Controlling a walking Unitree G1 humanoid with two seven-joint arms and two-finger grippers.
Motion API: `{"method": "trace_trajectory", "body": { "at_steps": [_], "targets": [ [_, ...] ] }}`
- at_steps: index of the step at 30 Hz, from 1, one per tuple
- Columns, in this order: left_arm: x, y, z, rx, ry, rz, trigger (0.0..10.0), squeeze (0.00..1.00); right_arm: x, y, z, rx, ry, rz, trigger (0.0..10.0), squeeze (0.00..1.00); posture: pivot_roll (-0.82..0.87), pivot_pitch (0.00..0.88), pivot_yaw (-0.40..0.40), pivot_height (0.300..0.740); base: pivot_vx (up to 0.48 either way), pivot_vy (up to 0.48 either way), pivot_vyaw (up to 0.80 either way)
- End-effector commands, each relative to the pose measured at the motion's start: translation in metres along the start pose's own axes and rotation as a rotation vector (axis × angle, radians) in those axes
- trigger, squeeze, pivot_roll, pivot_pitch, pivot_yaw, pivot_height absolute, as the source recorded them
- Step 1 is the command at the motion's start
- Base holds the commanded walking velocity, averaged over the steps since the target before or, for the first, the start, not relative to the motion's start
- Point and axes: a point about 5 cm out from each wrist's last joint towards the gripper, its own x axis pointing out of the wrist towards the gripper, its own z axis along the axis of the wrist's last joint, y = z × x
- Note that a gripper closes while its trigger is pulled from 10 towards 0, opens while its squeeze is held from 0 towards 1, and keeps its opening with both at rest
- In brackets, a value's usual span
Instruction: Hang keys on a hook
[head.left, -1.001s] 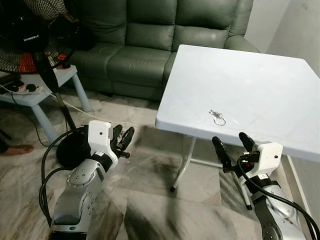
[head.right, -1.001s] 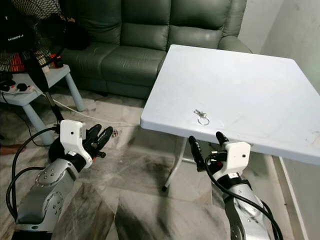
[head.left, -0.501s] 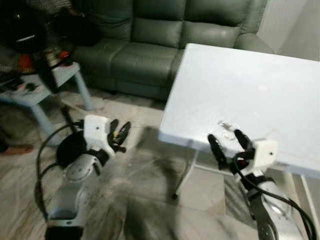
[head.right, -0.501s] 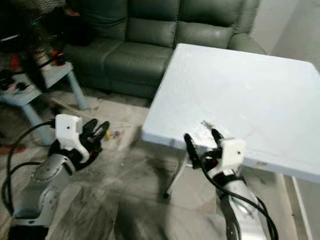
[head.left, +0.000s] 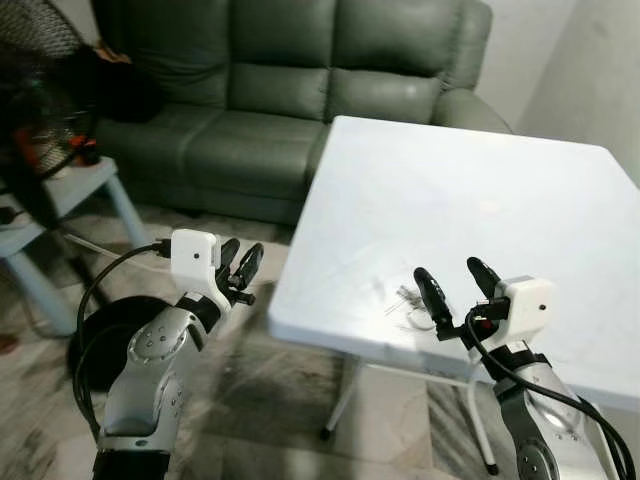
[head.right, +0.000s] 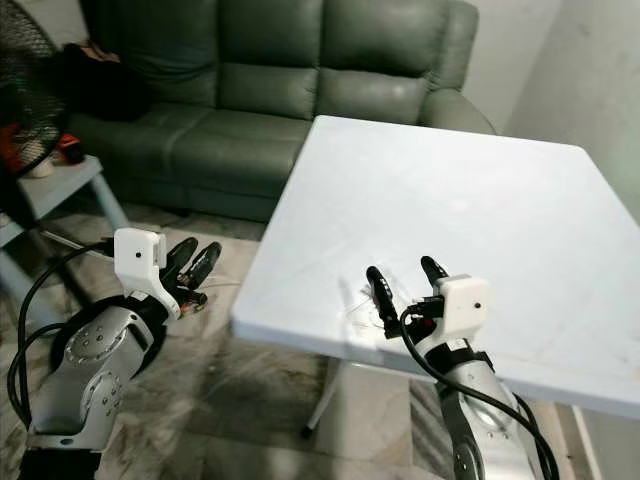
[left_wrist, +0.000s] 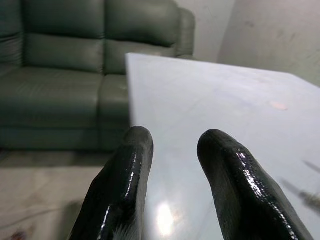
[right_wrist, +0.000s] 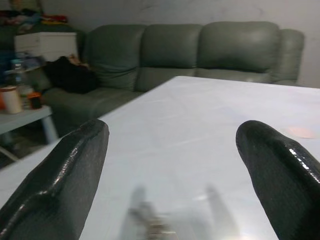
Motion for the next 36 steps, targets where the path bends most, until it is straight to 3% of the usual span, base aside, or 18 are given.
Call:
{"method": "trace_trajectory", "body": {
  "at_steps": [1, 9, 19, 26, 36],
  "targets": [
    [0.002, -0.006, 0.003, 0.013, -0.022, -0.006, 10.0, 0.00, -0.003, -0.006, 0.002, -0.017, 0.003, -0.009, 10.0, 0.00, 0.13, 0.000, -0.029, 0.740, 0.000, 0.000, 0.00],
    [0.000, -0.005, 0.002, 0.029, -0.035, 0.004, 10.0, 0.00, 0.000, -0.008, 0.002, -0.045, 0.031, 0.049, 10.0, 0.00, 0.13, 0.000, -0.034, 0.740, 0.000, 0.000, 0.00],
    [-0.005, -0.009, 0.001, 0.018, -0.049, -0.003, 10.0, 0.00, 0.021, -0.012, 0.009, -0.100, 0.080, 0.162, 10.0, 0.00, 0.13, 0.009, -0.047, 0.740, 0.000, 0.000, 0.00],
    [-0.011, -0.011, 0.001, 0.014, -0.053, 0.019, 10.0, 0.00, 0.038, -0.008, 0.015, -0.095, 0.118, 0.218, 10.0, 0.00, 0.15, 0.059, -0.073, 0.740, 0.000, 0.000, 0.00],
    [-0.023, -0.021, -0.003, -0.020, -0.040, 0.027, 10.0, 0.00, 0.040, -0.002, 0.012, -0.094, 0.186, 0.264, 10.0, 0.00, 0.16, 0.133, -0.100, 0.740, 0.000, 0.000, 0.00]
  ]
}}
